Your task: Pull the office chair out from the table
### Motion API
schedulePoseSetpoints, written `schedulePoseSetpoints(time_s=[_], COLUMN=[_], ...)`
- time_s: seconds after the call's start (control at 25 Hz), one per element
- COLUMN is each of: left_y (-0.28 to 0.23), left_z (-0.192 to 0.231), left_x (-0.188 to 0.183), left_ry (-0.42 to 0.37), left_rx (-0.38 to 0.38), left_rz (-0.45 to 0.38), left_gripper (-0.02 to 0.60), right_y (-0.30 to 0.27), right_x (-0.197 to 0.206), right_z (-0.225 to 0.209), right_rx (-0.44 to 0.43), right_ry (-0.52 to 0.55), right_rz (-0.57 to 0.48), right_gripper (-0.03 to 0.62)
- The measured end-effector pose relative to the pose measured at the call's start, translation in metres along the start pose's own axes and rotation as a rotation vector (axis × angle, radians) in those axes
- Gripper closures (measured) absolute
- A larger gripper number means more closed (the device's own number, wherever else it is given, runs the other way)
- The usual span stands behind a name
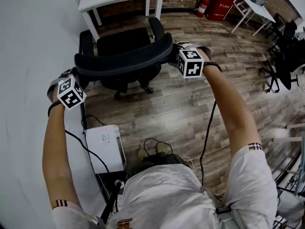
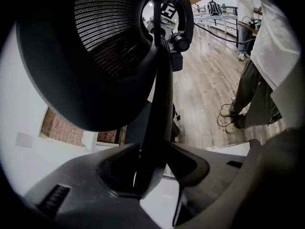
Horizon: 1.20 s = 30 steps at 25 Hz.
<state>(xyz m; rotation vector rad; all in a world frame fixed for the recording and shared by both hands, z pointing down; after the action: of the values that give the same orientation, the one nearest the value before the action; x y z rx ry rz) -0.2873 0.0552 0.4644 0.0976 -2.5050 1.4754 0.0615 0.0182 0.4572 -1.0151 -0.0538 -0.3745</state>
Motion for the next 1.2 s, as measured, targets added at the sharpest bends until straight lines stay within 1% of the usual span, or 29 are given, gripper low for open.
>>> schedulePoseSetpoints(time_s=[0.08, 0.16, 0.24, 0.36, 0.44, 0.52, 0.64, 0.76, 0.88, 1.0, 1.08, 1.2], left_y=[0.003, 0.009, 0.020, 0.041, 0.057, 0.074, 0.098, 0.126, 0.163, 0.203, 0.227, 0.246], left_z=[-0.001, -0.001, 0.002, 0.003, -0.001, -0.007, -0.019, -0.029, -0.034, -0.041, -0.047, -0.057], left_x=[-0.001, -0.004, -0.004, -0.004, -0.003, -0.005, -0.020, -0.043, -0.078, -0.119, -0.143, -0.171], left_ry=[-0.006, -0.010, -0.005, 0.024, 0.059, 0.118, 0.228, 0.350, 0.486, 0.572, 0.625, 0.683], left_rx=[-0.002, -0.016, -0.040, -0.081, -0.105, -0.135, -0.182, -0.229, -0.266, -0.285, -0.282, -0.265], left_rz=[0.014, 0.020, 0.019, -0.006, -0.039, -0.098, -0.237, -0.425, -0.671, -0.910, -1.040, -1.185], left_gripper=[0.395, 0.375, 0.347, 0.339, 0.339, 0.339, 0.339, 0.339, 0.339, 0.348, 0.364, 0.407], right_y=[0.000, 0.004, 0.009, 0.023, 0.038, 0.056, 0.087, 0.115, 0.141, 0.167, 0.184, 0.206], right_x=[0.003, 0.007, 0.009, 0.013, 0.017, 0.020, 0.023, 0.013, -0.008, -0.031, -0.050, -0.076], right_z=[-0.004, -0.006, -0.007, -0.007, -0.008, -0.008, -0.005, 0.002, 0.010, 0.017, 0.021, 0.029], right_rx=[0.031, 0.056, 0.073, 0.111, 0.140, 0.165, 0.205, 0.249, 0.292, 0.330, 0.355, 0.375], right_ry=[-0.003, -0.006, 0.001, 0.004, -0.017, -0.052, -0.126, -0.227, -0.342, -0.444, -0.504, -0.588], right_rz=[0.018, 0.034, 0.043, 0.044, 0.032, 0.012, -0.033, -0.130, -0.278, -0.432, -0.545, -0.706], right_gripper=[0.387, 0.344, 0.336, 0.335, 0.335, 0.335, 0.336, 0.349, 0.355, 0.367, 0.390, 0.430])
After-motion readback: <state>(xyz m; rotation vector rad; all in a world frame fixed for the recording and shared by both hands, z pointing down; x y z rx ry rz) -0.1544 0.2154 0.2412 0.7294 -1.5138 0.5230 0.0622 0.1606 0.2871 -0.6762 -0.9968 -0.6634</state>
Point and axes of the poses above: the fingertips, and each gripper's own axes: y backward along the fingers, z to its left, x out of its underside, the point moved 2 cm from there along y, backward along the fingers, and after that the axes turned 2 degrees about x, right-handed, at the moved point
